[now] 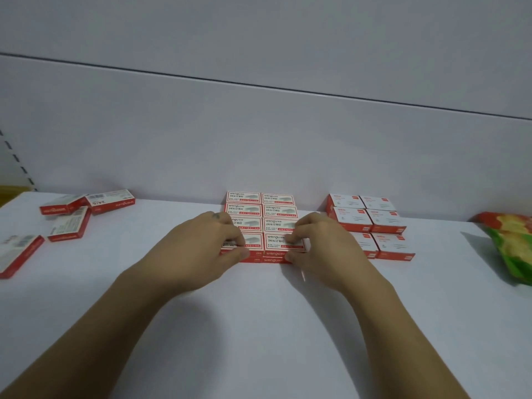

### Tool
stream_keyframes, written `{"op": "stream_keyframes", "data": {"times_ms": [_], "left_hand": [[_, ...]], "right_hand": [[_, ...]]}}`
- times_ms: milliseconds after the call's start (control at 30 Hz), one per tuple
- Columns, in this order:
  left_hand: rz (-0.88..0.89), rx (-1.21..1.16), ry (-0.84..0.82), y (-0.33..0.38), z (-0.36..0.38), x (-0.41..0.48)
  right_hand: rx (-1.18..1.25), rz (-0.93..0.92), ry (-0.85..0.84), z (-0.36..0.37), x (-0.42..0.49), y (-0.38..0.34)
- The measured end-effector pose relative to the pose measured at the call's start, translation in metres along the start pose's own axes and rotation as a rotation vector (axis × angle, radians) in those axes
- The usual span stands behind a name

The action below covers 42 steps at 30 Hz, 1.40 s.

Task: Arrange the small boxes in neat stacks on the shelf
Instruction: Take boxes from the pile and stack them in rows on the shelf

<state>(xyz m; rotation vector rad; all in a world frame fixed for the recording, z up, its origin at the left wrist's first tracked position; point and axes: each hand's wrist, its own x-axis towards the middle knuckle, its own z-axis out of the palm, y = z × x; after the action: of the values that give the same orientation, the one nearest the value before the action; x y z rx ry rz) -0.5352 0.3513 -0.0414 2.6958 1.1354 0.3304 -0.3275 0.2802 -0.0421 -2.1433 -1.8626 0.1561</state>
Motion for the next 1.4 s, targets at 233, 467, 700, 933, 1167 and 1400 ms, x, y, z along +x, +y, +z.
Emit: {"op": "stream_keyframes", "data": {"times_ms": [233, 467, 700, 933, 1167, 1400], "left_hand": [[0.002, 0.048, 0.022, 0.003, -0.002, -0.009], [-0.213, 0.018, 0.212, -0.034, -0.021, -0.048], [-0.451, 0.082, 0.245, -0.079, -0.047, -0.098], [-0.748, 0.213, 0.239, -0.120, -0.067, -0.152], [-0.878, 0.195, 0.235, -0.148, -0.066, -0.193], [-0.850, 0.183, 0.256, -0.159, -0.067, -0.202]], "right_hand": [[-0.181, -0.070, 0.009, -0.002, -0.008, -0.018], [-0.136, -0.303, 0.112, -0.002, 0.007, -0.076], [-0.122, -0.490, -0.034, 0.017, 0.034, -0.158], [-0.132, -0.624, -0.149, 0.053, 0.049, -0.232], [-0.097, -0.732, -0.156, 0.090, 0.055, -0.295], [-0.175, -0.718, -0.226, 0.116, 0.057, -0.330]]}}
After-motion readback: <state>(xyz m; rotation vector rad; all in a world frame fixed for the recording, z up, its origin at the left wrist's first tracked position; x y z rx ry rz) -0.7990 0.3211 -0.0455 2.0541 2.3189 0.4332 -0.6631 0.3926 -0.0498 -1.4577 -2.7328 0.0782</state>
